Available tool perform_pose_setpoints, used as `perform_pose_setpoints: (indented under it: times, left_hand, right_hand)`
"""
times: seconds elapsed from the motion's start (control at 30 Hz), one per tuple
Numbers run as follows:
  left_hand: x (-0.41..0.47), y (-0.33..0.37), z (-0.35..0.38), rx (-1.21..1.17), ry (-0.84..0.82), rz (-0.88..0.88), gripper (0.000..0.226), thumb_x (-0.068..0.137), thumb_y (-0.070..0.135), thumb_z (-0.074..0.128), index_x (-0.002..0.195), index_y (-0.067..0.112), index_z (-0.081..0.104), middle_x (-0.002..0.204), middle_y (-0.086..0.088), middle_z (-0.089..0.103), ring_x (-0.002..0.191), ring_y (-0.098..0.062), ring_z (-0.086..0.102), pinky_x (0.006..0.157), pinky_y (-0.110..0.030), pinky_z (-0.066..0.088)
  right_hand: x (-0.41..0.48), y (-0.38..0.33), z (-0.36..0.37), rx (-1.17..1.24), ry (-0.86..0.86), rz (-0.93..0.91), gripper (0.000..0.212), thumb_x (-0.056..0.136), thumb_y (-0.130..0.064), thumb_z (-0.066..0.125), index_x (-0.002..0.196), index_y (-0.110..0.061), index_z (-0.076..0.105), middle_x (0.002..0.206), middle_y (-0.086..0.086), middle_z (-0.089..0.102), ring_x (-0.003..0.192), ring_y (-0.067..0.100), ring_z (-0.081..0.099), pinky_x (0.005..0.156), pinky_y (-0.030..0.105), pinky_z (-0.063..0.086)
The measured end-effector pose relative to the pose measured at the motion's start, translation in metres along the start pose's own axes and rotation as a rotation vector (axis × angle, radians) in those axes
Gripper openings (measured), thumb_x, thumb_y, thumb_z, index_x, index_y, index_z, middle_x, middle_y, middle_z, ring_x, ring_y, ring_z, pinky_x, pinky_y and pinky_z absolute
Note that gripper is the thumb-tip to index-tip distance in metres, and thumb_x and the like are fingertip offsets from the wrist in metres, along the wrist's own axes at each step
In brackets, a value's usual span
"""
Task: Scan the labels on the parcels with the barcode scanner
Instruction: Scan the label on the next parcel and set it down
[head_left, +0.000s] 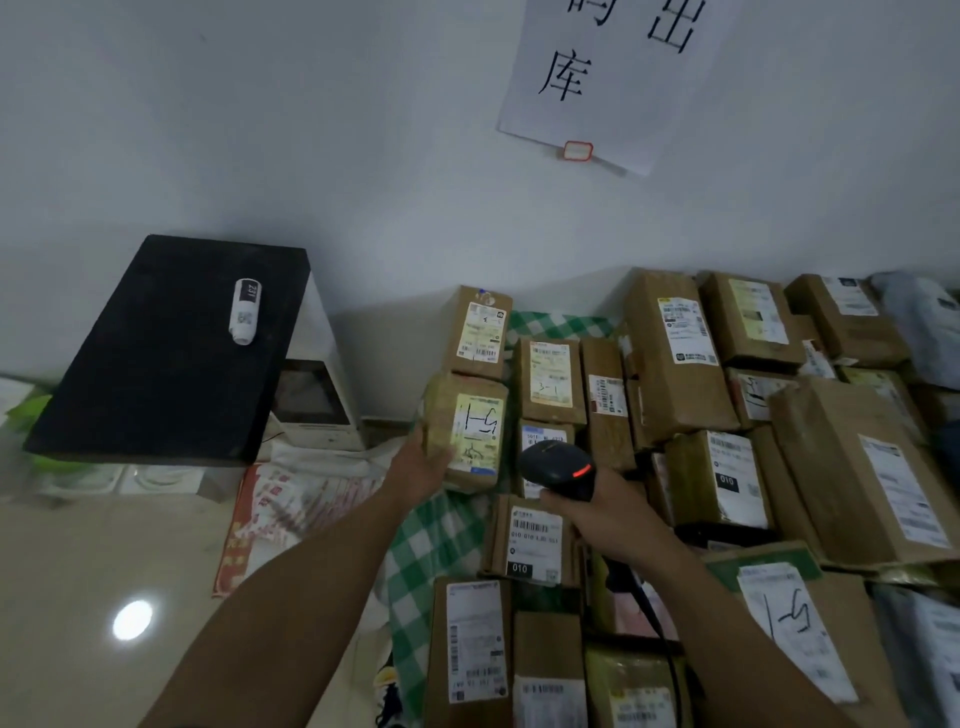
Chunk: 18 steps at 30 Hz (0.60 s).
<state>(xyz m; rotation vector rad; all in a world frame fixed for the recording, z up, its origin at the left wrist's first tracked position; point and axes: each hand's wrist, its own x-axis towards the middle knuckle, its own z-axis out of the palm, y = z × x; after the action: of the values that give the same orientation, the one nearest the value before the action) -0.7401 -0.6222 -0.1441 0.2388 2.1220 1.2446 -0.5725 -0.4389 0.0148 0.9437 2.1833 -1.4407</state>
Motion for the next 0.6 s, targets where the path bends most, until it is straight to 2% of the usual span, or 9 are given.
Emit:
perform_pose_setpoints:
  times: [0.07, 0.1, 0.17, 0.23, 0.33, 0.4, 0.47, 0.53, 0.6]
  left_hand:
    - [0.004, -0.001, 0.004, 0.009, 0.043, 0.018, 0.026, 0.102, 0.038, 0.058, 0.127, 0.031, 0.055, 0.117, 0.007, 0.070, 0.102, -0.012, 0.070, 0.084, -0.032, 0.058]
    - [0.005, -0.002, 0.005, 0.013, 0.061, 0.016, 0.022, 0.102, 0.038, 0.058, 0.123, 0.031, 0.056, 0.116, 0.006, 0.071, 0.102, -0.013, 0.070, 0.084, -0.034, 0.059]
    - [0.002, 0.003, 0.007, 0.008, 0.082, 0.038, 0.014, 0.103, 0.031, 0.057, 0.117, 0.032, 0.058, 0.112, 0.005, 0.071, 0.099, -0.012, 0.071, 0.075, -0.026, 0.057]
    - [-0.003, 0.001, 0.010, -0.016, 0.100, 0.026, 0.019, 0.101, 0.030, 0.060, 0.119, 0.030, 0.057, 0.112, 0.007, 0.070, 0.098, -0.009, 0.070, 0.072, -0.021, 0.056]
    - [-0.007, -0.032, 0.015, 0.002, 0.166, -0.020, 0.033, 0.092, 0.048, 0.066, 0.120, 0.034, 0.056, 0.112, 0.011, 0.068, 0.101, -0.011, 0.070, 0.078, -0.034, 0.063]
    - [-0.037, -0.037, 0.019, 0.050, 0.218, -0.032, 0.023, 0.093, 0.049, 0.062, 0.112, 0.037, 0.059, 0.104, 0.012, 0.069, 0.093, -0.009, 0.070, 0.074, -0.033, 0.062]
    - [-0.079, -0.031, 0.026, 0.054, 0.209, -0.023, 0.008, 0.096, 0.028, 0.067, 0.103, 0.029, 0.063, 0.096, 0.007, 0.070, 0.083, -0.010, 0.070, 0.066, -0.027, 0.060]
    - [-0.111, -0.043, 0.040, 0.019, 0.182, -0.047, 0.019, 0.089, 0.021, 0.078, 0.104, 0.023, 0.067, 0.100, 0.009, 0.071, 0.088, -0.010, 0.070, 0.069, -0.021, 0.056]
    - [-0.139, -0.062, 0.051, 0.085, 0.107, -0.112, 0.043, 0.082, 0.030, 0.083, 0.119, 0.018, 0.066, 0.116, 0.012, 0.065, 0.104, -0.011, 0.066, 0.084, -0.024, 0.055]
  right_hand:
    - [0.002, 0.002, 0.001, -0.013, -0.002, 0.001, 0.047, 0.097, -0.026, 0.072, 0.141, -0.025, 0.057, 0.114, -0.003, 0.073, 0.103, 0.012, 0.070, 0.061, 0.015, 0.055]
    - [0.002, 0.002, 0.001, -0.013, 0.000, 0.002, 0.046, 0.097, -0.026, 0.072, 0.140, -0.024, 0.057, 0.113, -0.004, 0.073, 0.102, 0.012, 0.070, 0.060, 0.015, 0.055]
    - [0.002, 0.004, 0.001, -0.001, 0.008, -0.003, 0.043, 0.097, -0.024, 0.071, 0.138, -0.023, 0.059, 0.107, -0.005, 0.073, 0.096, 0.009, 0.069, 0.056, 0.012, 0.051]
    - [-0.002, 0.005, 0.001, 0.020, 0.018, -0.012, 0.039, 0.098, -0.022, 0.070, 0.136, -0.020, 0.061, 0.097, -0.007, 0.070, 0.085, 0.007, 0.066, 0.052, 0.009, 0.047]
    - [-0.010, 0.011, 0.002, 0.032, 0.032, -0.029, 0.037, 0.098, -0.022, 0.070, 0.134, -0.019, 0.061, 0.092, -0.007, 0.069, 0.078, 0.006, 0.063, 0.050, 0.009, 0.045]
    - [-0.018, 0.014, 0.006, 0.041, 0.035, -0.048, 0.035, 0.098, -0.022, 0.071, 0.131, -0.023, 0.061, 0.091, -0.008, 0.069, 0.077, 0.007, 0.065, 0.050, 0.010, 0.046]
    - [-0.026, 0.017, 0.013, 0.039, 0.030, -0.062, 0.032, 0.097, -0.025, 0.071, 0.128, -0.028, 0.062, 0.094, -0.009, 0.072, 0.079, 0.007, 0.069, 0.054, 0.014, 0.050]
    - [-0.036, 0.024, 0.024, 0.021, -0.003, -0.075, 0.028, 0.097, -0.027, 0.071, 0.122, -0.036, 0.062, 0.095, -0.009, 0.074, 0.079, 0.009, 0.071, 0.066, 0.028, 0.059]
    - [-0.043, 0.031, 0.035, -0.015, -0.026, -0.082, 0.030, 0.097, -0.030, 0.071, 0.124, -0.039, 0.060, 0.099, -0.009, 0.074, 0.079, 0.012, 0.072, 0.077, 0.038, 0.062]
